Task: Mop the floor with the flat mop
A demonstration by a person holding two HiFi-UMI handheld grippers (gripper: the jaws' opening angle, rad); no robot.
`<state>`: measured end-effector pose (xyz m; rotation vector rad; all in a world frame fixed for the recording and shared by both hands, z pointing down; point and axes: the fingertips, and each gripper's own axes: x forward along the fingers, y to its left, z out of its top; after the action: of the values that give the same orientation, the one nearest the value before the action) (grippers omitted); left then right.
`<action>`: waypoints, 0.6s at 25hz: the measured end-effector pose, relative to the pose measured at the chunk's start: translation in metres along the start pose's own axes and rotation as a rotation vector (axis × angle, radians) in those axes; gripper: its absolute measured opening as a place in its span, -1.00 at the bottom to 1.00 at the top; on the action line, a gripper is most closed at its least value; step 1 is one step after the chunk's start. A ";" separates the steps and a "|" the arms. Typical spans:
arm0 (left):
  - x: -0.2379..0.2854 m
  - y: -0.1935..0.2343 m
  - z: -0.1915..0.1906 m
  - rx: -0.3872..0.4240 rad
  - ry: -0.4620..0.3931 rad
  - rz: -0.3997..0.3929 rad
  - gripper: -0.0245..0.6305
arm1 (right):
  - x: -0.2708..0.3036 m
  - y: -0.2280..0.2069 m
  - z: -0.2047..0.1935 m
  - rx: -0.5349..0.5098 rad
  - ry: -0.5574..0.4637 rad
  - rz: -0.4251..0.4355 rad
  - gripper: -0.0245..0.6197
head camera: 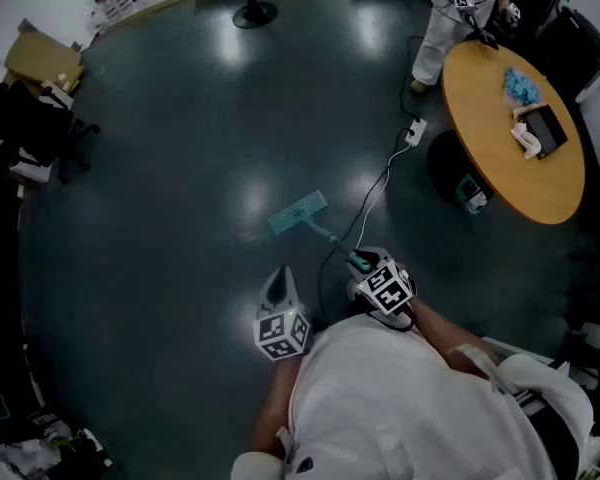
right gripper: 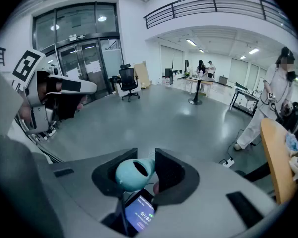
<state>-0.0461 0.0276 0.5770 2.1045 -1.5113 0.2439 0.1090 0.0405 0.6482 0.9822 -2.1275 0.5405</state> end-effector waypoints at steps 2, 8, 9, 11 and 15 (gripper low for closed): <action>-0.001 0.001 -0.001 -0.001 0.004 -0.001 -0.92 | 0.001 0.001 -0.003 -0.004 0.002 -0.005 -0.56; 0.000 0.005 0.000 0.000 0.003 0.002 -0.93 | 0.002 0.003 -0.003 -0.013 0.000 -0.008 -0.56; 0.000 0.005 0.000 -0.001 0.003 0.001 -0.92 | 0.002 0.003 -0.003 -0.013 -0.002 -0.009 -0.56; 0.001 0.004 0.000 -0.003 0.004 0.000 -0.93 | 0.001 0.001 -0.003 -0.010 -0.004 -0.010 -0.56; 0.003 0.002 -0.002 -0.006 0.006 0.001 -0.93 | 0.001 -0.002 -0.007 0.001 -0.012 -0.008 -0.56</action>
<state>-0.0467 0.0251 0.5806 2.0968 -1.5078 0.2460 0.1133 0.0433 0.6532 0.9961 -2.1333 0.5335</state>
